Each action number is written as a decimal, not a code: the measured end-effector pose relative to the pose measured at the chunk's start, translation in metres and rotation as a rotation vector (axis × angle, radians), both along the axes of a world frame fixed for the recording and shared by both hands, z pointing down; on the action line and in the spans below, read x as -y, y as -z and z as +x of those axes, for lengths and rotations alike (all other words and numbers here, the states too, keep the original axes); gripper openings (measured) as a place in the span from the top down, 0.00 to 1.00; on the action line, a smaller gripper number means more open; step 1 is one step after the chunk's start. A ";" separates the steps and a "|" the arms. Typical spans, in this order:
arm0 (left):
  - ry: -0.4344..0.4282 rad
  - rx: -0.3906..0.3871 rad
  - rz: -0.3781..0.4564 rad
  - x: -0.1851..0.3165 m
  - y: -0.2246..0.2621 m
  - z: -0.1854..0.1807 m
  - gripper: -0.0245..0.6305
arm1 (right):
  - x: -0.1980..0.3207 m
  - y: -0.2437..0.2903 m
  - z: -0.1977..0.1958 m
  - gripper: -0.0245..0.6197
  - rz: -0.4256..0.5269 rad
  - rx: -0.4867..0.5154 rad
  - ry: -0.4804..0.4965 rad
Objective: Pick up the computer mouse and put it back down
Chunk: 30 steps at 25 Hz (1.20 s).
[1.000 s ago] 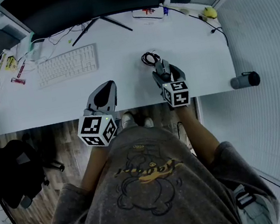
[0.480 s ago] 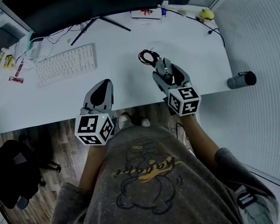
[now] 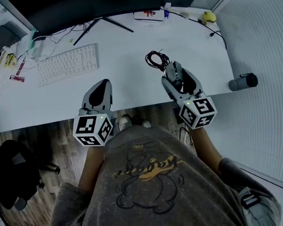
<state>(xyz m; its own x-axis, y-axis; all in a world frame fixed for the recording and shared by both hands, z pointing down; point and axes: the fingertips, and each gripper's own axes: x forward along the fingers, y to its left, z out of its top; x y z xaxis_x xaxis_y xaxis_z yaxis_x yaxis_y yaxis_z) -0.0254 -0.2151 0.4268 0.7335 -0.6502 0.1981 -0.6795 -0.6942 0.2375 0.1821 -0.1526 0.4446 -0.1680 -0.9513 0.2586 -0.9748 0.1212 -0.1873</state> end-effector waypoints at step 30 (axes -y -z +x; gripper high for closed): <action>0.177 0.008 0.009 0.003 0.003 -0.060 0.93 | 0.041 0.029 -0.073 0.47 0.044 0.033 0.246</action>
